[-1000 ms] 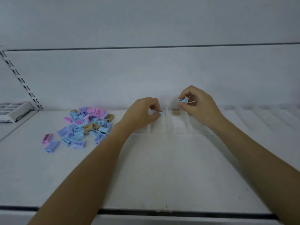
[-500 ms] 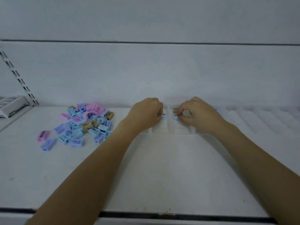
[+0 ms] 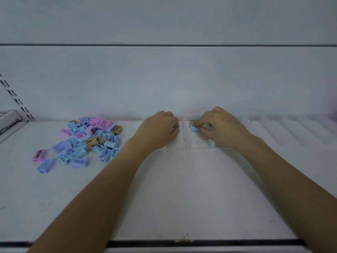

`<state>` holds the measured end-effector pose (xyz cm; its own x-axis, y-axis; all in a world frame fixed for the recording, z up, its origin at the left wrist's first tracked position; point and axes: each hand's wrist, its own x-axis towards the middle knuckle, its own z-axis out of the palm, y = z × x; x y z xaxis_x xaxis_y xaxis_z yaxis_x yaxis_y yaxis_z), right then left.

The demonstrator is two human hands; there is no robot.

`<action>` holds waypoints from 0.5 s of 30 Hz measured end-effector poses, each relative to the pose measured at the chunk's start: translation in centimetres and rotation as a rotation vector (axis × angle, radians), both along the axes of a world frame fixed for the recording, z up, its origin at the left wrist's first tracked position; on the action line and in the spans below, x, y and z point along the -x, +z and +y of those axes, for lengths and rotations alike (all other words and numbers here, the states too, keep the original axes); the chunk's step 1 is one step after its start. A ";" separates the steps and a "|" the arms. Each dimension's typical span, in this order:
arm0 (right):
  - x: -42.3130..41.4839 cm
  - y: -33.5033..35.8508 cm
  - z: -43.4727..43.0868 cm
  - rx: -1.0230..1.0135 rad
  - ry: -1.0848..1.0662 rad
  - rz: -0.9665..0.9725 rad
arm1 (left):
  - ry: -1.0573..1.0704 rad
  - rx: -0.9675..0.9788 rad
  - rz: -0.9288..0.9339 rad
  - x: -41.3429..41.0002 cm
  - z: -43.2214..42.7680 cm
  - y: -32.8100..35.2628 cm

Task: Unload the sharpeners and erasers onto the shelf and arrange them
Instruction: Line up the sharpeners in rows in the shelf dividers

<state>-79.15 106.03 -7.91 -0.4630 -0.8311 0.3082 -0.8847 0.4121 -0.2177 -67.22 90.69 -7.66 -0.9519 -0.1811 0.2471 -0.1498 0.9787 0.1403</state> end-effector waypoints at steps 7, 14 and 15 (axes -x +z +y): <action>0.0 -0.1 0.0 0.013 0.007 -0.019 | -0.005 -0.042 -0.006 -0.1 0.0 -0.1; -0.1 0.0 0.1 0.003 0.008 -0.046 | -0.015 -0.030 0.001 -0.2 -0.1 -0.1; -0.1 -0.1 0.1 0.002 0.008 -0.046 | -0.015 -0.028 0.002 -0.1 -0.1 -0.1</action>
